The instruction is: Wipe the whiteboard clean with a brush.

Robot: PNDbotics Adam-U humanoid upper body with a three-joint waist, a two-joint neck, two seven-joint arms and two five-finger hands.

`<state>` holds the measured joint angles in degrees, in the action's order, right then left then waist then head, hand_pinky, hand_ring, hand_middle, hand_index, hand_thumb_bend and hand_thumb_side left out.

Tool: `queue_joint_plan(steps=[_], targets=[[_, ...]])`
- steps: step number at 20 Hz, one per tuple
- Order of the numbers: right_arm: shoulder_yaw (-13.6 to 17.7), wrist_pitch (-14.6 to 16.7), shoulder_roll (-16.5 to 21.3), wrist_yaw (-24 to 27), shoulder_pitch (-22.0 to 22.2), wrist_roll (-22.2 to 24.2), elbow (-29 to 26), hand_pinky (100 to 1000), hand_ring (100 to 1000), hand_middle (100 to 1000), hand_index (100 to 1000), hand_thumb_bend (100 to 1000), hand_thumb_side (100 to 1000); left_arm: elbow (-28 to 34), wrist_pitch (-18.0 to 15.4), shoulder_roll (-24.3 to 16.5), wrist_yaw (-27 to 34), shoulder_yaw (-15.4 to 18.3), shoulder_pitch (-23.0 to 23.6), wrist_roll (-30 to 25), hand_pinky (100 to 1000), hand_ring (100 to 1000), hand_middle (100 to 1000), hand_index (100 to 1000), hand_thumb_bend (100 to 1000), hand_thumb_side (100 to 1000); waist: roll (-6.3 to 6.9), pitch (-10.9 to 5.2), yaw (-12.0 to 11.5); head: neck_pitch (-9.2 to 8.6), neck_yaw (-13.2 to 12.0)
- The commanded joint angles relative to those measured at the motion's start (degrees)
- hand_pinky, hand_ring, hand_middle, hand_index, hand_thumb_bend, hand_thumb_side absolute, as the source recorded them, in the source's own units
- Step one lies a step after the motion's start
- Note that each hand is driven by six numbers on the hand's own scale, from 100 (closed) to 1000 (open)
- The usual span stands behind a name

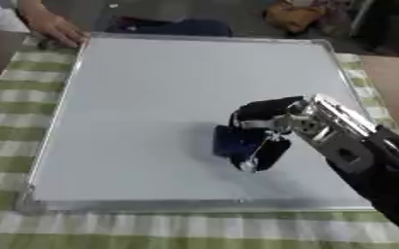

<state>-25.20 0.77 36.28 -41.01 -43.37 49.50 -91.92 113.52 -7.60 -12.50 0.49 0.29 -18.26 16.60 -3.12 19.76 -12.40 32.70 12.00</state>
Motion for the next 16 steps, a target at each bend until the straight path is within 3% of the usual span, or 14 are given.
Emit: queue_joint_plan(steps=[1, 4, 6, 10, 16], targets=[[0.2, 0.4, 0.4, -0.8, -1.1, 0.2, 0.0, 634, 755, 706, 233, 100, 610, 1.1, -0.1, -0.2, 0.1, 0.1, -0.7, -0.2, 644, 800, 776, 812, 200, 1000, 0.30, -1.05, 0.0, -0.06, 0.3], [0.1, 0.3, 0.3, -1.0, -1.1, 0.1, 0.0, 657, 785, 783, 170, 104, 689, 1.1, -0.1, -0.2, 0.1, 0.1, -0.6, -0.2, 644, 800, 777, 812, 200, 1000, 0.30, -1.07, 0.1, -0.11, 0.4], [0.0, 0.1, 0.3, -1.1, -1.0, -0.2, -0.3, 668, 803, 820, 137, 165, 726, 1.1, -0.1, -0.2, 0.1, 0.1, -0.6, -0.2, 644, 800, 777, 812, 200, 1000, 0.30, -1.08, 0.1, -0.07, 0.4], [0.3, -0.4, 0.7, -1.7, -0.5, -1.3, -1.7, 680, 814, 837, 126, 218, 739, 1.1, -0.1, -0.2, 0.0, 0.1, -0.5, -0.2, 644, 800, 777, 812, 200, 1000, 0.31, -1.10, 0.4, -0.05, 0.3], [2.3, -1.4, 1.7, -2.3, 0.6, -4.0, -6.4, 687, 816, 839, 133, 201, 742, 1.1, 0.0, -0.2, 0.0, 0.1, -0.4, -0.2, 644, 801, 777, 813, 199, 1000, 0.36, -1.21, 0.6, -0.03, -0.1]])
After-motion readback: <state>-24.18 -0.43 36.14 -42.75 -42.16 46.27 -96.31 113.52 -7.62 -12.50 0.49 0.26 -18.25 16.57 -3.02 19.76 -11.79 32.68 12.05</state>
